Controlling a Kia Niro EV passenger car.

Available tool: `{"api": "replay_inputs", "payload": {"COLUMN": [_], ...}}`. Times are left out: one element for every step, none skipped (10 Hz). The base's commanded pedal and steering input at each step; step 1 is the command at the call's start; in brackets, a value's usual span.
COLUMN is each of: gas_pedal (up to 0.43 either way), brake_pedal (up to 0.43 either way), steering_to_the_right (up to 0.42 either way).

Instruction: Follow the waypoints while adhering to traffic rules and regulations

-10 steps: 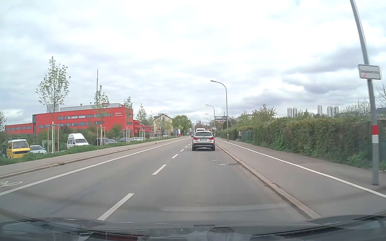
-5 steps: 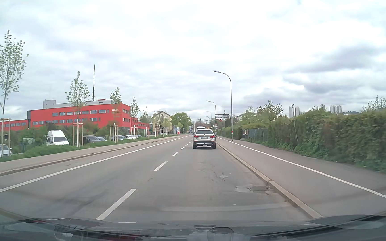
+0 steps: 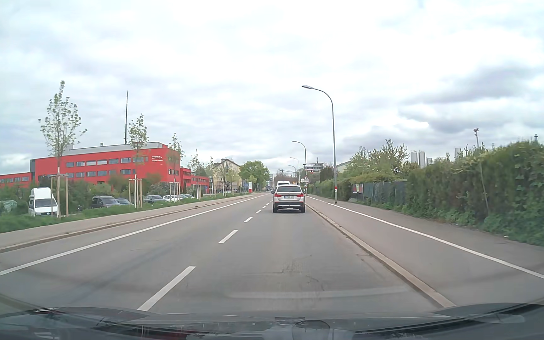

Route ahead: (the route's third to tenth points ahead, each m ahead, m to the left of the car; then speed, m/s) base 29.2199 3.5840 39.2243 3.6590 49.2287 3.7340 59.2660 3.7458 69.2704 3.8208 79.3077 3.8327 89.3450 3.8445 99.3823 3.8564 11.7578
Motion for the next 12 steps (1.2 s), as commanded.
{"api": "replay_inputs", "payload": {"gas_pedal": [0.079, 0.079, 0.079, 0.079, 0.079, 0.079, 0.079, 0.079, 0.079, 0.079, 0.079, 0.079], "brake_pedal": [0.000, 0.000, 0.000, 0.000, 0.000, 0.000, 0.000, 0.000, 0.000, 0.000, 0.000, 0.000], "steering_to_the_right": [-0.001, 0.000, 0.000, 0.001, 0.001, 0.001, 0.001, 0.001, 0.000, 0.000, 0.000, 0.000]}}
